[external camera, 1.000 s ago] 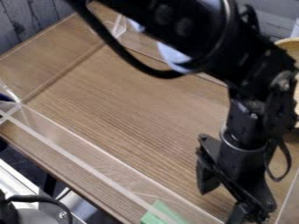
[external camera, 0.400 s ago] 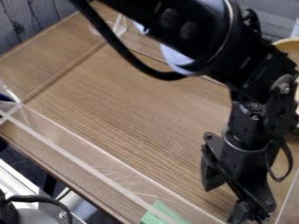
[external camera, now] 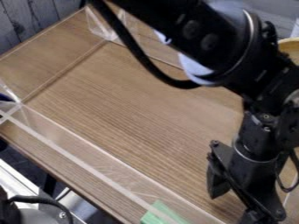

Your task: Put the green block in the brown bowl

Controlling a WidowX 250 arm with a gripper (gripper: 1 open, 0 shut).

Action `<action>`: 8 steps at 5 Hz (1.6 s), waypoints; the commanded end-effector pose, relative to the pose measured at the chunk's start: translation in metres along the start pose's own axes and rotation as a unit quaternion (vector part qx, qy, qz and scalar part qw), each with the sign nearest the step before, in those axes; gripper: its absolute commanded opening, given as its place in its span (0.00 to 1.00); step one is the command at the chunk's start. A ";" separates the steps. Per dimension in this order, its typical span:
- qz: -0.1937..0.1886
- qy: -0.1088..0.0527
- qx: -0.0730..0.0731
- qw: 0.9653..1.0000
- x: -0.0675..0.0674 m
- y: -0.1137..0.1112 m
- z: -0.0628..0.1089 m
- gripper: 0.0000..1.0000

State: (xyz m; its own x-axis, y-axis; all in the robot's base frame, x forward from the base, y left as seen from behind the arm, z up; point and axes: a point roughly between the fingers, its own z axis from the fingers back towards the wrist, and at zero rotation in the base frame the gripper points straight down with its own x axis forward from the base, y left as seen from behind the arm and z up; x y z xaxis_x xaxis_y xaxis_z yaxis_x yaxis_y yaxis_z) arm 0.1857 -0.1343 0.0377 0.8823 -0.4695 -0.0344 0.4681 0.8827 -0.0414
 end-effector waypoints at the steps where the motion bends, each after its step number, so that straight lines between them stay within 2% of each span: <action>1: -0.015 -0.007 -0.011 1.000 0.010 0.002 0.007 1.00; 2: -0.027 0.010 -0.021 0.999 0.009 0.007 0.004 1.00; 4: -0.019 0.015 -0.020 1.000 0.014 0.007 0.004 1.00; 6: -0.011 0.015 0.005 1.000 0.008 0.006 -0.001 1.00; 8: -0.022 0.018 0.012 1.000 0.016 0.010 0.014 1.00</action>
State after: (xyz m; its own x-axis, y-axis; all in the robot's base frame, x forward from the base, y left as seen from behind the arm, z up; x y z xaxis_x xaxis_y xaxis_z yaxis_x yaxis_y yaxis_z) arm 0.1938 -0.1277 0.0378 0.8530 -0.5050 -0.1320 0.5070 0.8617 -0.0201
